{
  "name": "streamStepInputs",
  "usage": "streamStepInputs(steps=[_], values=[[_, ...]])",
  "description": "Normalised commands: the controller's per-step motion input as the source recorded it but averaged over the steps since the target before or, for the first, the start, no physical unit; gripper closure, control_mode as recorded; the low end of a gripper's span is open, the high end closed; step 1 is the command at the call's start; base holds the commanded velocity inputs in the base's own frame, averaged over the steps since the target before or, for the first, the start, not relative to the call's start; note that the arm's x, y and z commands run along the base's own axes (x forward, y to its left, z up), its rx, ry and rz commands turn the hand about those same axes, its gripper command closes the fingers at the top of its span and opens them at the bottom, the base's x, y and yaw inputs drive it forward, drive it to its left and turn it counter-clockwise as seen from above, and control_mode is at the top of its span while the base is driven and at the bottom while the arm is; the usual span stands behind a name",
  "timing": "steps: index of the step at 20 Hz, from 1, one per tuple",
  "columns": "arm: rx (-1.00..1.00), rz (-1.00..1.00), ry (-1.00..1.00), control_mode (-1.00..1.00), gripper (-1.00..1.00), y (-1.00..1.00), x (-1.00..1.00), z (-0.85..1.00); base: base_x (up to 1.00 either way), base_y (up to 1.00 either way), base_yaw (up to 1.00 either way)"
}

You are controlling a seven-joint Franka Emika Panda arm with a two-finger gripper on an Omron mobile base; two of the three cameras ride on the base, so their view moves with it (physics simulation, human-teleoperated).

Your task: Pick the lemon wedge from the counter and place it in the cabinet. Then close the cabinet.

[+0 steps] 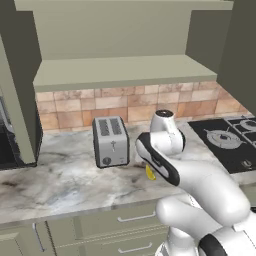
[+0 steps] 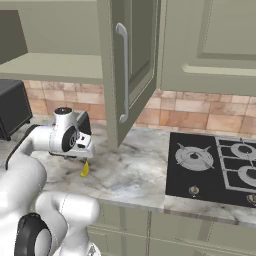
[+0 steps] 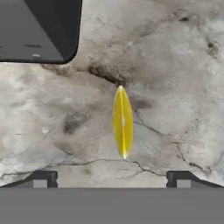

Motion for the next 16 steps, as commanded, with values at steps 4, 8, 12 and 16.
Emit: streamStepInputs(steps=[4, 8, 12, 16], values=[[0.0, 0.0, 0.04, -1.0, -1.0, 0.0, 0.19, -0.51, 0.0, 0.0, 0.0], [0.0, 0.0, 0.03, -1.0, -1.0, 0.0, 0.23, -0.46, 0.0, 0.0, 0.0], [0.0, 0.0, 0.02, -1.0, -1.0, 0.0, 0.21, -0.47, 0.0, 0.0, 0.0], [0.0, 0.0, 0.03, -1.0, -1.0, 0.0, 0.13, -0.41, 0.0, 0.0, 0.0]])
